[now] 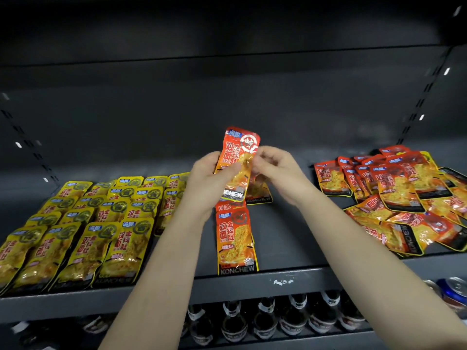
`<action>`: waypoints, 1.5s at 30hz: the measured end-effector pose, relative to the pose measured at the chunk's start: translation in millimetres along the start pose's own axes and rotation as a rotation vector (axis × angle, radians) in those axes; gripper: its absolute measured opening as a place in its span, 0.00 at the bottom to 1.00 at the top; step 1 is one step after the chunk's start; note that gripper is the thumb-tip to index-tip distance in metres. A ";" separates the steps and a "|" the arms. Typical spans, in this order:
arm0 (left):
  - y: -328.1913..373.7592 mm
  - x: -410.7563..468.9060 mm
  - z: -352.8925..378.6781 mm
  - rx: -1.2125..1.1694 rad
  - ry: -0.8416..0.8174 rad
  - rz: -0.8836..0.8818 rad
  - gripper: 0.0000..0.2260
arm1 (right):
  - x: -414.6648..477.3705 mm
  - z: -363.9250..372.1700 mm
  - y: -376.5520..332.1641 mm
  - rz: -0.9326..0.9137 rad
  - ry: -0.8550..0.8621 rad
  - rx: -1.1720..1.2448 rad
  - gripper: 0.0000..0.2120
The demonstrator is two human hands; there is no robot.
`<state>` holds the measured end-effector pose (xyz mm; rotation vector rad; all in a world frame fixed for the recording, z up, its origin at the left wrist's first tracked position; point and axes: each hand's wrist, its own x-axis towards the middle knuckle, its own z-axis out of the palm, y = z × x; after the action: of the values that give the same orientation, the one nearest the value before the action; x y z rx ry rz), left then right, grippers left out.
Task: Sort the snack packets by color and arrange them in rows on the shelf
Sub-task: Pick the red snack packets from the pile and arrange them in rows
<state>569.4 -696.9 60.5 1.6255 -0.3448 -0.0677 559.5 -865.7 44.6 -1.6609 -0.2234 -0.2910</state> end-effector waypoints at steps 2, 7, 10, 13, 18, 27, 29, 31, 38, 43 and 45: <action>3.0 -1.9 7.1 -0.085 -0.011 -0.001 0.07 | -0.1 2.9 -6.8 -0.013 -0.019 0.016 0.06; 1.3 1.5 3.3 -0.002 -0.083 0.017 0.08 | -0.4 -2.2 -10.2 0.026 -0.012 -0.020 0.11; 0.4 3.6 -5.3 0.063 -0.181 0.023 0.07 | 0.0 -8.9 -9.9 0.046 0.012 -0.015 0.06; -5.9 8.4 -20.5 0.216 -0.149 0.025 0.07 | 3.8 -22.3 -8.7 0.152 0.029 -0.004 0.07; -18.3 12.8 -42.4 0.759 0.005 0.128 0.09 | 2.8 -32.1 8.4 0.378 0.051 -0.187 0.13; -26.5 13.5 -50.0 0.919 0.027 0.142 0.11 | -1.6 -19.9 32.6 0.368 0.140 -0.414 0.10; -28.0 12.9 -49.7 0.921 0.025 0.147 0.11 | -2.2 -18.7 37.2 0.361 0.156 -0.479 0.10; -29.8 13.2 -49.5 0.923 0.021 0.159 0.11 | -2.9 -19.4 38.9 0.359 0.156 -0.541 0.10; -33.5 13.8 -47.4 0.929 0.030 0.183 0.10 | -4.7 -19.0 39.8 0.334 0.146 -0.727 0.14; -36.8 13.4 -41.8 0.991 0.008 0.177 0.11 | -6.6 -19.2 38.7 0.335 0.151 -0.778 0.19; -36.9 13.0 -39.9 1.016 0.005 0.171 0.12 | -7.7 -19.8 39.4 0.326 0.177 -0.792 0.25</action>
<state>598.4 -660.2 30.0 2.5838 -0.5626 0.2885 563.5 -889.6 6.9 -2.3955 0.3435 -0.2943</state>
